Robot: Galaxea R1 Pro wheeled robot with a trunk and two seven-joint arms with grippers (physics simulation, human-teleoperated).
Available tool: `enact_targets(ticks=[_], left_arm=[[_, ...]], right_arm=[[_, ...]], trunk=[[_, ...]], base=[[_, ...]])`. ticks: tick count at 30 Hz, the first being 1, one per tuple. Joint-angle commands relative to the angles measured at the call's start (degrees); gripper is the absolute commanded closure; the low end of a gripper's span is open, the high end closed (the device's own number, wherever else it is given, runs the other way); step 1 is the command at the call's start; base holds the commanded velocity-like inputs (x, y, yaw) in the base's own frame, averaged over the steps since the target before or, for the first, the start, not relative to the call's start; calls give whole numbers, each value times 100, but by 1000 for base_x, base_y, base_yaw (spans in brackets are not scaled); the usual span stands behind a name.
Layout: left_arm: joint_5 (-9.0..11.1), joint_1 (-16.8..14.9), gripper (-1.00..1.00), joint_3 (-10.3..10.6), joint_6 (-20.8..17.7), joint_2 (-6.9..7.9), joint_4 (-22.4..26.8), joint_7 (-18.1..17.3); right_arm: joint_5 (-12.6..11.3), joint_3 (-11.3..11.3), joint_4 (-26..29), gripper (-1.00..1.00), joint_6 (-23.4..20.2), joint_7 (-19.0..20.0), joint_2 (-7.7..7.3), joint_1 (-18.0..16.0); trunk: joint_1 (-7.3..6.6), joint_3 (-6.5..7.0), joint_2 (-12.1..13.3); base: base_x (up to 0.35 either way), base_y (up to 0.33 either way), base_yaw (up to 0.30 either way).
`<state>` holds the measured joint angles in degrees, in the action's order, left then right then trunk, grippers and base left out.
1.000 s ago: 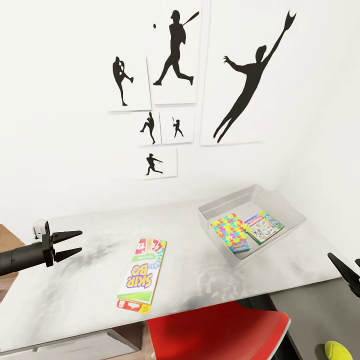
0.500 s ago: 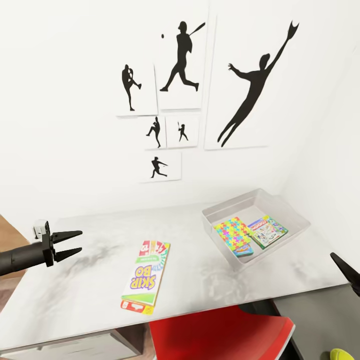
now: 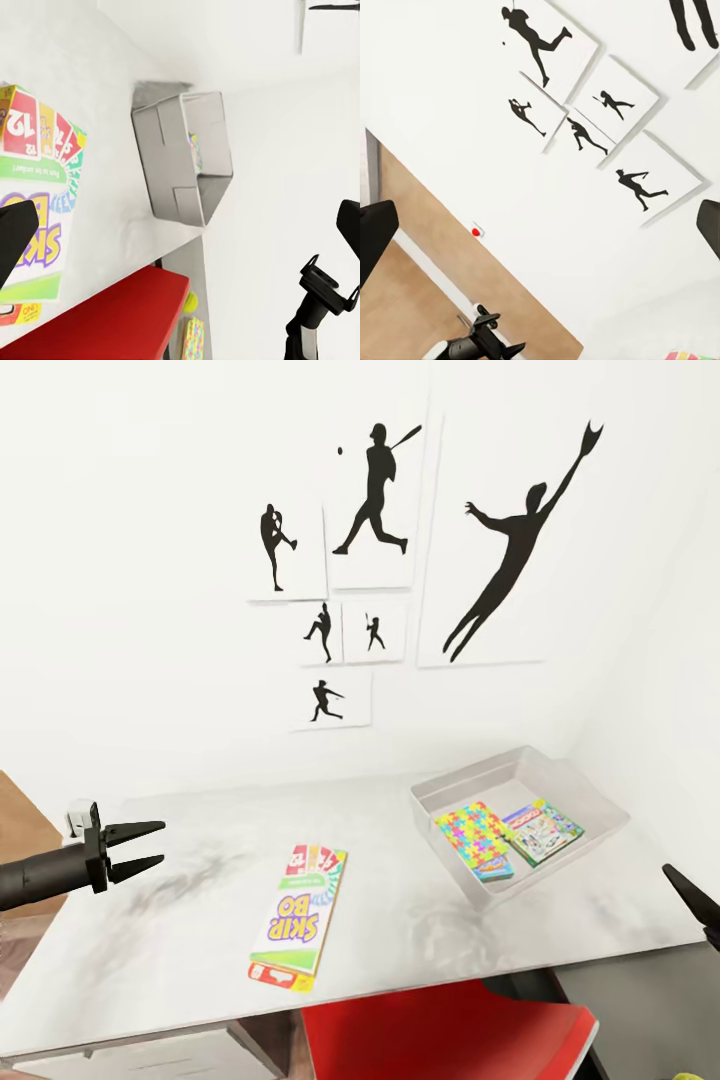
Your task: Put all the toys in the child's room - the three board games (two on the bed and one on the table), the two jigsaw puzzles on the table, and the tennis ball on the table - inside the toy box on the table in the child's room.
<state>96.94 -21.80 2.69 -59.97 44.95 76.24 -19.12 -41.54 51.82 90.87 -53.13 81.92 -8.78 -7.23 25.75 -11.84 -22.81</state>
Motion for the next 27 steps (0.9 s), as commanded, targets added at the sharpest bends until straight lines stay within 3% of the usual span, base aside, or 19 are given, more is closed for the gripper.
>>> enact_targets(ticks=[1,27], left_arm=[[-44,-9,-100,12,-3,5,-5,-60],[-44,-10,-100,19,-3,5,31,-62]], right_arm=[[-11,4,1,-100,-39,8,-1,-4],[-12,4,1,-100,-8,16,-1,1]], trunk=[[4,-2,-11],[4,232,-11]], base=[[0,0,72],[-1,-90,72]])
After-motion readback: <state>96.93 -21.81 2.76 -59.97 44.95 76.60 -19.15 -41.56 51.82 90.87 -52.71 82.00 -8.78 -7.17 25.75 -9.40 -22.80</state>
